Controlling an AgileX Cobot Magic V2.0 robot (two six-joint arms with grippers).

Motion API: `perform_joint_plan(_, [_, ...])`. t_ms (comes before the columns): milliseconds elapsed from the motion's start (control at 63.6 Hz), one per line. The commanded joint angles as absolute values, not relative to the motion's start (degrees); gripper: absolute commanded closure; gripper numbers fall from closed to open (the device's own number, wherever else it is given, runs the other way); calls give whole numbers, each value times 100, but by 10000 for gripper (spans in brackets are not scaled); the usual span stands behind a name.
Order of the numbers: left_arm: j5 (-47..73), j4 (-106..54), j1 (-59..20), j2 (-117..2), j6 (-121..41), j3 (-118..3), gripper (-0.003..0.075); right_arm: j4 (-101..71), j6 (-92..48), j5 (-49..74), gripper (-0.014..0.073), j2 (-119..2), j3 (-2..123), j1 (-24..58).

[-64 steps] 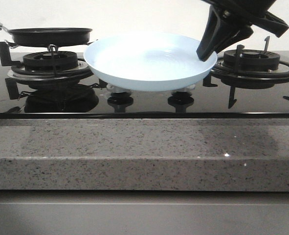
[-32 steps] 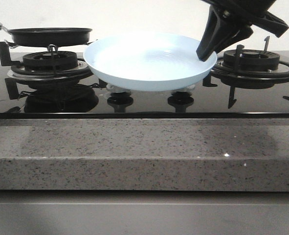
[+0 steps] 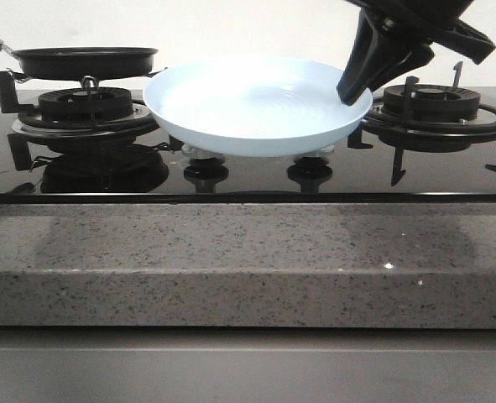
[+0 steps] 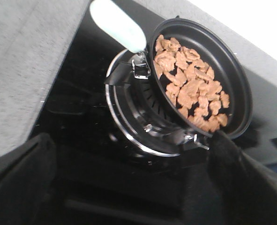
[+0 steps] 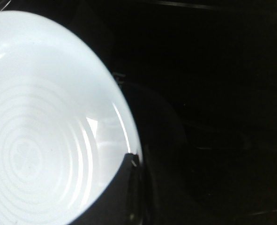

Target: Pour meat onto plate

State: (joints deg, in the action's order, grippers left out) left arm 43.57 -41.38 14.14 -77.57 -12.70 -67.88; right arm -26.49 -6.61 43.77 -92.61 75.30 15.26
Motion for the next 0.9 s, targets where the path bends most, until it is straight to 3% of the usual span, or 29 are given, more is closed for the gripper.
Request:
perform_joint_plan(0, [4745,-5429,1764,-8073,-2038,-7212,82,-2862,-703,4118,622,-8976,7689,1514])
perform_joint_plan(314, [5291,-6334,2007,-9396,-2389,-8186,82,-2862,-703,4118,622,-8976,7689,1514])
perform_joint_plan(880, [5459,-7086,1865,-10531,-2389,-9104,83,-2862,-703,4122,622,-8976,7689,1514])
